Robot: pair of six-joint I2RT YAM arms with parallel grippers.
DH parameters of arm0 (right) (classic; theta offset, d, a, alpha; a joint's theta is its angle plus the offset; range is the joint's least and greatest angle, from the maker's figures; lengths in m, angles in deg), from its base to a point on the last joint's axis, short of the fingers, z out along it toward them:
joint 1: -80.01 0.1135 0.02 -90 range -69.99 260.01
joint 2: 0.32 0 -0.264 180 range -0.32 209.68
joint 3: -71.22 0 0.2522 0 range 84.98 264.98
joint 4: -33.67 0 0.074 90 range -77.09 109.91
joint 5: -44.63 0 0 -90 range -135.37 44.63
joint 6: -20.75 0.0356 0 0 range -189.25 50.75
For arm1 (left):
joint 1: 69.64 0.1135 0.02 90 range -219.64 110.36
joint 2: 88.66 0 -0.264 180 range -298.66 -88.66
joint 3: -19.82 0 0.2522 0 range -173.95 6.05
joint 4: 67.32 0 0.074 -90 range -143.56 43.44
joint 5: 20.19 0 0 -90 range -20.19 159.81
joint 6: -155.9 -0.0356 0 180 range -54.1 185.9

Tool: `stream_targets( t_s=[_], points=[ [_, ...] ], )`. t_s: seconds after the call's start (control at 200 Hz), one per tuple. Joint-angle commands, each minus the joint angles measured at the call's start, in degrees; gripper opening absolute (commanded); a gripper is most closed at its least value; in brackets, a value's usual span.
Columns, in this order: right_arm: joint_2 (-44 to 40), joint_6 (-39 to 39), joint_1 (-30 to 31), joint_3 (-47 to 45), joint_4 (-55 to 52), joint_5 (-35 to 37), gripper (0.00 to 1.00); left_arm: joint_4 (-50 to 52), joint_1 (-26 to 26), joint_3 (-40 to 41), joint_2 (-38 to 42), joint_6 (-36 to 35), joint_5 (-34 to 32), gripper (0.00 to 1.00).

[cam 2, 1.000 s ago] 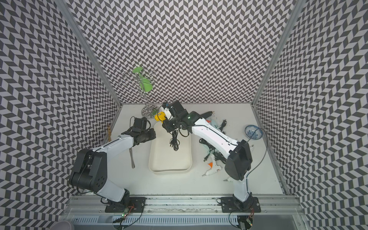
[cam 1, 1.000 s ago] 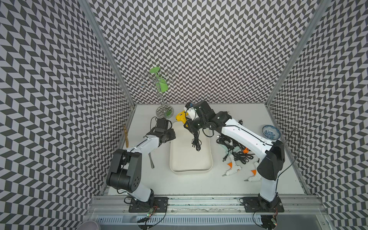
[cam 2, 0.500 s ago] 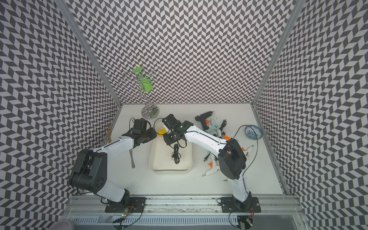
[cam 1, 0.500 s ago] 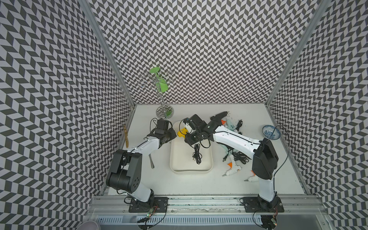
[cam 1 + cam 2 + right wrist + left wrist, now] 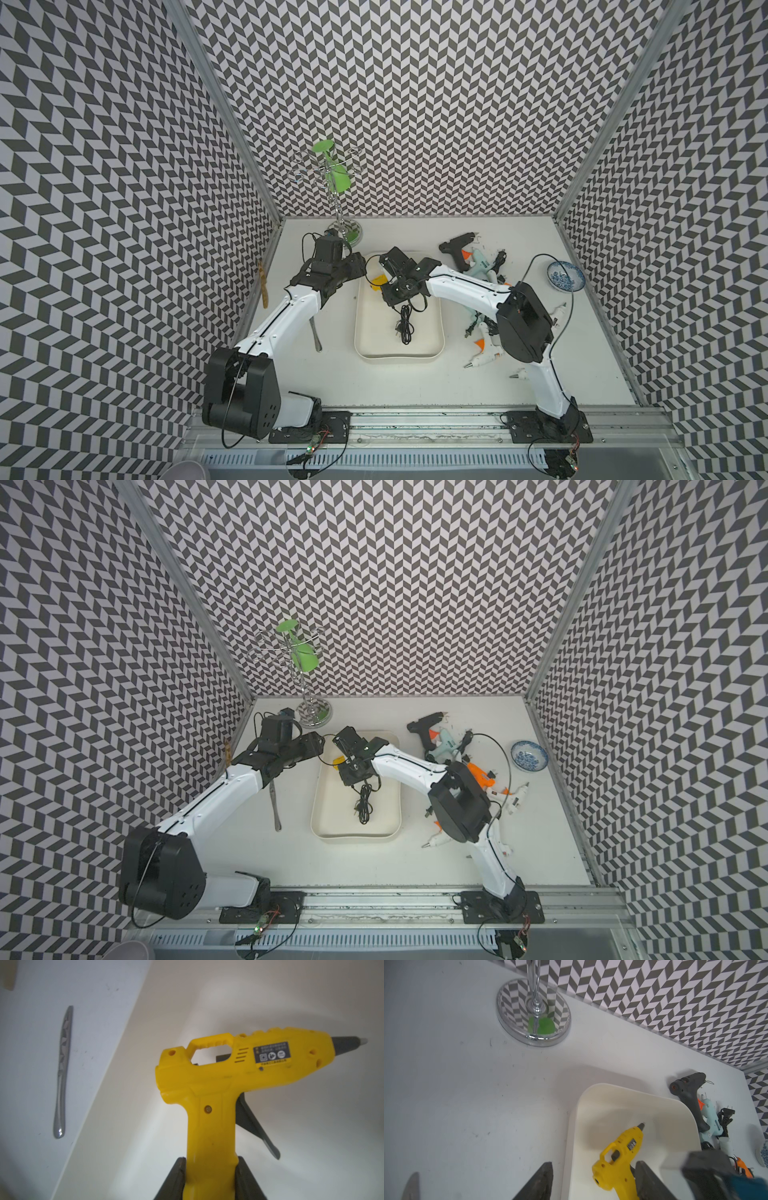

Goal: Put the hot melt glue gun into the storage box
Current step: Place the hot melt adhesive gun in the storage box.

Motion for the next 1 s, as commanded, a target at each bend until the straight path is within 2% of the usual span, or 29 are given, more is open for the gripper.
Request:
stream_targets(
  t_s=[0.0,0.21,0.34,0.39,0.446,0.471,0.521,0.626,0.781,0.901,0.996],
  points=[
    [3.78,4.2,0.1,4.63,3.0,3.72,0.27,4.53,0.55,-1.67,3.04,-4.43,-1.57,0.68],
    [8.81,10.89,-0.37,8.93,5.24,4.54,0.32,4.38,0.56,1.47,5.3,-3.83,-0.4,0.69],
    [10.75,12.51,-0.54,10.32,7.2,3.91,0.32,4.1,0.56,3.74,5.56,-3.71,1.05,0.69],
    [11.46,13.07,-0.54,10.94,7.06,4.03,0.35,3.79,0.56,4.68,5.56,-3.58,1.68,0.69],
    [12.03,13.68,-0.54,11.27,6.86,4.11,0.45,3.49,0.56,5.55,5.56,-3.66,2.18,0.69],
    [12.15,14.11,-0.54,11.3,6.59,4.52,0.53,3.39,0.56,5.9,5.46,-3.72,2.24,0.69],
    [12.32,13.94,-0.54,11.27,6.72,4.04,0.58,3.22,0.56,6.34,5.38,-3.81,2.3,0.69],
    [12.1,13.85,-0.54,12.07,6.32,4.46,0.77,2.86,0.51,6.71,4.9,-4.4,2.41,0.69],
    [7.03,11.71,-0.38,11.1,6.68,7.97,0.81,2.47,0.56,6.88,3.89,-5.48,2.8,0.69],
    [-1.34,9.77,-0.52,6.16,7.33,12.71,0.82,2.3,0.56,7.26,3.62,-6.43,3.15,0.69],
    [-7.96,5.24,-1.33,2.11,7.64,14.98,0.82,1.6,0.53,8.0,2.97,-7.32,4.03,0.69]
  ],
)
